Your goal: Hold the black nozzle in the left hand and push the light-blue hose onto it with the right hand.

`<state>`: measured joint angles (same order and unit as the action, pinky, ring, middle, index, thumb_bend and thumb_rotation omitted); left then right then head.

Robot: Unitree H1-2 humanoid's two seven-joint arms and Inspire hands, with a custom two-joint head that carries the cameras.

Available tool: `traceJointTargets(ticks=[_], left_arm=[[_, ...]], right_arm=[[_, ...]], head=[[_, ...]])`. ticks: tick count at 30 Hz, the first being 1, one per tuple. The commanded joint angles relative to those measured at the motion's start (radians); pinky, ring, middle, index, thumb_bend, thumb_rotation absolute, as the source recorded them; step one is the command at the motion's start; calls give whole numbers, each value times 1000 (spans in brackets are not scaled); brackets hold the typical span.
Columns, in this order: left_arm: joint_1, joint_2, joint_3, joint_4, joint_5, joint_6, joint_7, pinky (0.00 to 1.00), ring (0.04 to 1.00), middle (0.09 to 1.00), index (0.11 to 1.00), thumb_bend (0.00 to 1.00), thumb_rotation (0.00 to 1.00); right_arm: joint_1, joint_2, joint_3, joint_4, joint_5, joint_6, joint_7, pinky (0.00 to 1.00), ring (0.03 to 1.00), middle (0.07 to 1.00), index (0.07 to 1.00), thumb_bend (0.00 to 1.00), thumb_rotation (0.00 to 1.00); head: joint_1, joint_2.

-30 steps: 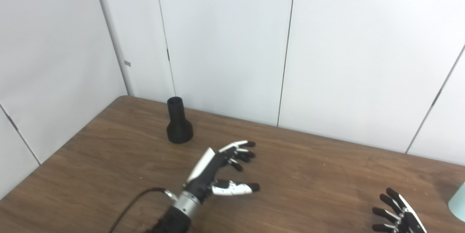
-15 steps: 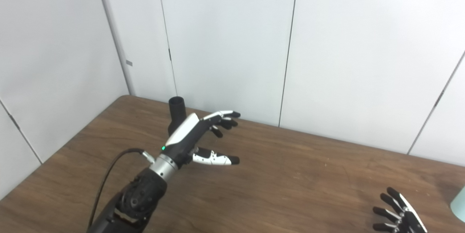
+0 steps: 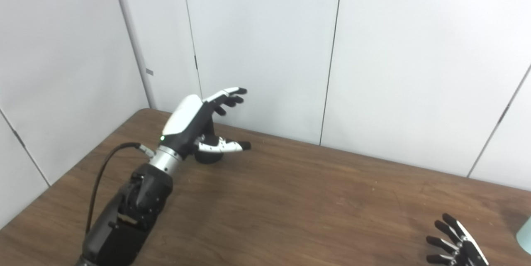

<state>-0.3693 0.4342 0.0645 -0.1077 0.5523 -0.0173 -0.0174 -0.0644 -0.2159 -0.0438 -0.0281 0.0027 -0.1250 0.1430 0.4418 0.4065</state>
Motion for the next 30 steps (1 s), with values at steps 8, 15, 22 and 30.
traceJointTargets(ticks=[8,15,22,30], left_arm=[[-89,38,40,38,16,-3,71,701,806,832,863,748,310],[-90,39,36,44,92,80,79,831,962,947,922,808,347],[-85,37,11,13,144,241,10,995,1000,1000,992,889,416],[-89,42,-2,50,160,327,5,1000,1000,1000,1000,996,459]], right_arm=[[-34,-30,0,-16,-1,-33,9,603,764,877,909,782,213],[-29,-31,-6,-25,4,-28,12,601,761,874,893,787,211],[-28,-34,-12,-28,13,-24,16,605,761,875,889,786,210],[-23,-29,-13,-42,21,-14,14,609,759,877,891,781,207]], head=[[0,-2],[-3,-3],[-3,1],[-8,6]])
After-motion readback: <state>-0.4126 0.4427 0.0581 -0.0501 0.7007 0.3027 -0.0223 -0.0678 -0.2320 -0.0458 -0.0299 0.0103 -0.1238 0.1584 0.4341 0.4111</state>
